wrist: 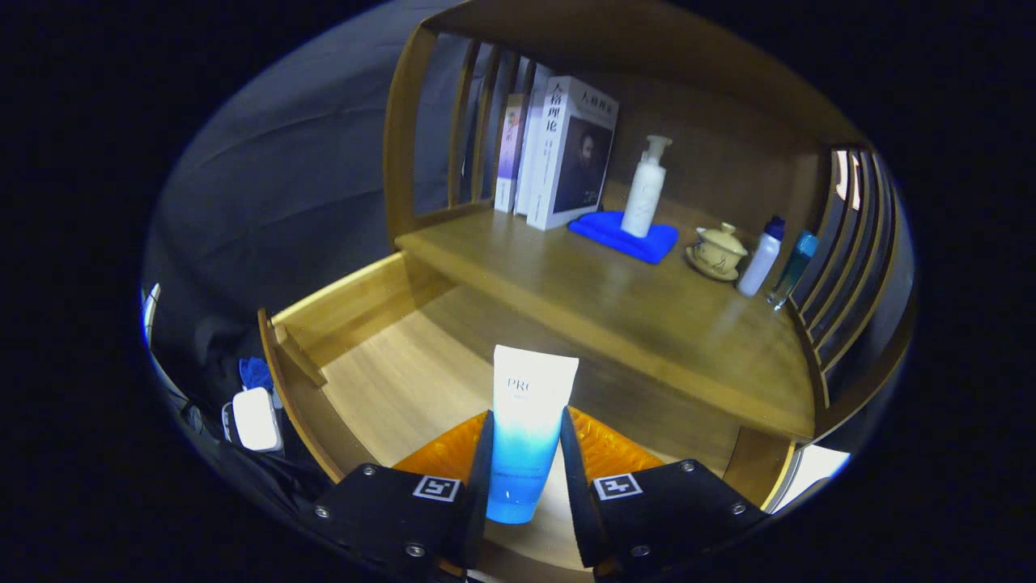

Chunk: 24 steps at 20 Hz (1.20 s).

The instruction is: Pull open the drawer, take out the items inside it, and place them on the countertop above the cabinet.

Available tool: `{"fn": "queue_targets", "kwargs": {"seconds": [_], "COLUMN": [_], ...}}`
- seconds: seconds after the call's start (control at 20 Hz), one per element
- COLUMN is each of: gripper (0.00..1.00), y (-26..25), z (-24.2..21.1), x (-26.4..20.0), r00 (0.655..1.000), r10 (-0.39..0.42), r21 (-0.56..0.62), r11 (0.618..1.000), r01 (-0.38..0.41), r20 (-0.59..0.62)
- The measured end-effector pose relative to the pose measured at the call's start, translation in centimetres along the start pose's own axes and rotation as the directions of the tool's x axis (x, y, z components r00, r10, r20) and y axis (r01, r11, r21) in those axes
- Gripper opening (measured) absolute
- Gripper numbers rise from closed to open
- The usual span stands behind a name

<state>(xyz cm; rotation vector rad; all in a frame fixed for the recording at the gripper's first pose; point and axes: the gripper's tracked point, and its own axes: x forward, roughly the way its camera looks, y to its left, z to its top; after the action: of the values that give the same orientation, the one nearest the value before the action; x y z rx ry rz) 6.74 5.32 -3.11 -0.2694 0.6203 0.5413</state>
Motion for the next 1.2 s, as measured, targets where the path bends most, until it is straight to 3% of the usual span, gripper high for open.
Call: {"fn": "queue_targets", "kwargs": {"seconds": [0.35,0.6,0.9,1.05,1.2], "gripper": [0.45,0.45,0.46,0.47,0.55], "y": [-3.4,-7.7,-13.9,-15.2,-15.7], "z": [6.6,9.7,10.2,8.6,8.4], "x": [-0.5,1.7,5.4,6.8,7.7], "r00": [0.990,0.970,0.921,0.921,0.909], "r10": [-0.047,-0.153,-0.340,-0.370,-0.401], "r21": [0.111,0.197,0.286,0.317,0.321], "r11": [0.993,0.974,0.917,0.894,0.880], "r01": [0.032,0.115,0.279,0.316,0.349], "r20": [0.136,0.189,0.190,0.123,0.110]}}
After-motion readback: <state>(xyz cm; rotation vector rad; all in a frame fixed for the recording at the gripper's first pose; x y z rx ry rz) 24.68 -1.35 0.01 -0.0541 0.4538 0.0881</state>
